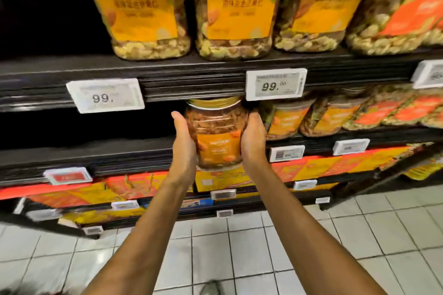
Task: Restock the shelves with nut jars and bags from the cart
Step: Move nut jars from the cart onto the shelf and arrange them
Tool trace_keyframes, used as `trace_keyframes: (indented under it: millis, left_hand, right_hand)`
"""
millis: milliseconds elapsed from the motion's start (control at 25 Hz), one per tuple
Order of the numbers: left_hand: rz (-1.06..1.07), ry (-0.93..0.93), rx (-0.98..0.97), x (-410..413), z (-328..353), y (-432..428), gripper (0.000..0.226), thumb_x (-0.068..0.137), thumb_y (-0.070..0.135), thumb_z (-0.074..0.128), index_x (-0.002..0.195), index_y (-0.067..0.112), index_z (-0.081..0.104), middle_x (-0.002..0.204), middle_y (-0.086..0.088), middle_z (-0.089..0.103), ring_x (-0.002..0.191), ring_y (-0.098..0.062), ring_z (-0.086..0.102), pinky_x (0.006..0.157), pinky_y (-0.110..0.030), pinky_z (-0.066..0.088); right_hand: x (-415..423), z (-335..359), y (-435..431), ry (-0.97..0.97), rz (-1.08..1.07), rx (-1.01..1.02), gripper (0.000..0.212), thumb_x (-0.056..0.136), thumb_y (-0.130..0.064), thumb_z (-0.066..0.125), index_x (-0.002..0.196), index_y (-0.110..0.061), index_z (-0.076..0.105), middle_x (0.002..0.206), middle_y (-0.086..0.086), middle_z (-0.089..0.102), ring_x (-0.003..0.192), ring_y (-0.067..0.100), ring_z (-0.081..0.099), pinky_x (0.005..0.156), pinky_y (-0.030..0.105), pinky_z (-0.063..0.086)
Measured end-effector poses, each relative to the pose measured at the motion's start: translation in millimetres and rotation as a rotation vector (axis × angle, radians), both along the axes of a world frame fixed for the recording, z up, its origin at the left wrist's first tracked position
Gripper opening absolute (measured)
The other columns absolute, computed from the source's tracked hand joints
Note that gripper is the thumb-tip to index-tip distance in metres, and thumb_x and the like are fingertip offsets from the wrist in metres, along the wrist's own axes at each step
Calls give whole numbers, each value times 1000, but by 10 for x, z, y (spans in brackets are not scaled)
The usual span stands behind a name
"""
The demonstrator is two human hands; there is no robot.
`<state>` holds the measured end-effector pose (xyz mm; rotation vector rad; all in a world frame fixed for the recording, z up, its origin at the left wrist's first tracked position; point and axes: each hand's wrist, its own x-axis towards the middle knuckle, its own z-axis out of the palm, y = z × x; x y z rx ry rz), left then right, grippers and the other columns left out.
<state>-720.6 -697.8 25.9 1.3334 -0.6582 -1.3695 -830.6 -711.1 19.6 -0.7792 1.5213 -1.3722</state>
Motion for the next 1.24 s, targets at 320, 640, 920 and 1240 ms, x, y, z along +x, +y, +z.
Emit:
trace_keyframes:
  millis: [320,640,920,1240]
  left_hand:
    - [-117,-70,-100,198,-354,-212,51,94,63,13,133,42,37,122,33,48,119,7,43,99,-13,30]
    - [-256,-90,-158,-37,-385,-205,61,98,53,3,145,27,31,139,18,45,125,4,42,104,-15,28]
    - [-223,-168,-90,-146,-304,-149,63,99,52,7,150,18,20,154,4,28,141,-10,27,101,-18,19]
    - [-16,-203,35,543,145,1800,24,98,15,43,87,17,64,75,4,68,67,-9,62,62,-16,51]
  right_hand:
    - [-81,-319,82,-63,-11,-72,41,101,-36,27,118,-18,60,117,-2,63,107,5,55,94,18,40]
    - [-171,-468,396,1,31,-168,42,103,-28,24,135,-15,47,136,-3,51,128,7,44,105,18,34]
    - [-415,-364,421,56,120,-66,49,102,-40,20,136,-18,46,138,0,50,127,11,46,107,27,35]
    - [-42,-24,1623,169,334,95,36,101,-36,28,101,-21,61,104,-3,63,88,14,63,78,26,46]
